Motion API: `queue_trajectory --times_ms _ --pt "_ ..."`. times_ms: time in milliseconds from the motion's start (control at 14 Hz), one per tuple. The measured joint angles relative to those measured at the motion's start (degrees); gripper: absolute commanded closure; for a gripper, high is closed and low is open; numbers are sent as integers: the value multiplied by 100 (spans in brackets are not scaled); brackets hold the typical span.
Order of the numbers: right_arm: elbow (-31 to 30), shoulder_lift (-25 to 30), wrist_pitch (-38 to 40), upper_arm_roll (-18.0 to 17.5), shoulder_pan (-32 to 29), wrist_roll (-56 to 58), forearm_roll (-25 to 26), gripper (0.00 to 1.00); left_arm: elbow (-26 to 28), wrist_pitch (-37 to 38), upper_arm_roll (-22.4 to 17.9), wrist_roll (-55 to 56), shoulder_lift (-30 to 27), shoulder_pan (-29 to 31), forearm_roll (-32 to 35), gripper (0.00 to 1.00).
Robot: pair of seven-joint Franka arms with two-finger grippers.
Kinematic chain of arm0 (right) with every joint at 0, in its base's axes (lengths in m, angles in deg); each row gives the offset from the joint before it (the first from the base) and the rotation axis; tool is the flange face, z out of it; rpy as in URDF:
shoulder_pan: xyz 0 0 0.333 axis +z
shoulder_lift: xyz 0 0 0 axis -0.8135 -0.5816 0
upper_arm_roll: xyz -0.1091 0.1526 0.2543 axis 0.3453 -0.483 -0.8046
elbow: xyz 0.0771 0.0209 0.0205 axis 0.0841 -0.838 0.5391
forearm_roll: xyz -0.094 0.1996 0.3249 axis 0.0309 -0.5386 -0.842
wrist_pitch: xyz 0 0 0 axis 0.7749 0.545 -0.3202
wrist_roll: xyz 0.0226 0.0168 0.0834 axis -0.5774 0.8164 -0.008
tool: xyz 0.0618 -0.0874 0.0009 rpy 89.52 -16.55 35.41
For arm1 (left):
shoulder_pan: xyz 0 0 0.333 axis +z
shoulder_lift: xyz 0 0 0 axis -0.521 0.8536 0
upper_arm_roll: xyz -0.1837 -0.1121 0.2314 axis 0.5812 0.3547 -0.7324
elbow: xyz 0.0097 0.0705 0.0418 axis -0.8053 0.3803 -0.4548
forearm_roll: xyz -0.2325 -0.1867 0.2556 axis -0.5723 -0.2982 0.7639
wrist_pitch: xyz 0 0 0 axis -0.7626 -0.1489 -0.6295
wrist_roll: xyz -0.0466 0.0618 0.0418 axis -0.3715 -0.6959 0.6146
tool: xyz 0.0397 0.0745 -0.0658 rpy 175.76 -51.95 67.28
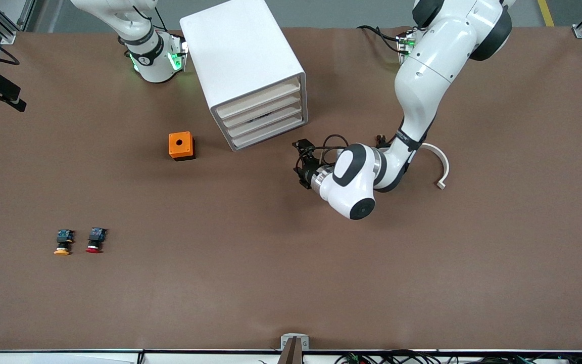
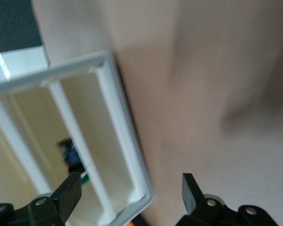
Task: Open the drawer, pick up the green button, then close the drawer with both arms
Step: 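Grasp the drawer front of the white cabinet with the left gripper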
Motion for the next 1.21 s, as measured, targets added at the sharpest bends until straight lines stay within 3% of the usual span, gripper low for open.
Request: queue_trajectory --times_ms 429,643,857,1000,1143,1214 --pt "0 0 2 -2 0 1 0 0 3 18 3 940 92 -537 -806 36" --pt "-1 0 3 -2 0 1 0 0 7 129 3 1111 241 -645 -852 45" --pt "-1 0 4 -1 0 1 0 0 10 221 4 1186 353 -720 -858 46" --pt "-1 0 7 0 0 1 0 0 9 256 5 1275 372 -781 -860 54" --pt "-1 0 8 0 0 1 0 0 9 285 5 1335 372 -820 -861 55" --pt "-1 0 9 0 0 1 0 0 9 303 5 1365 373 -838 -861 63"
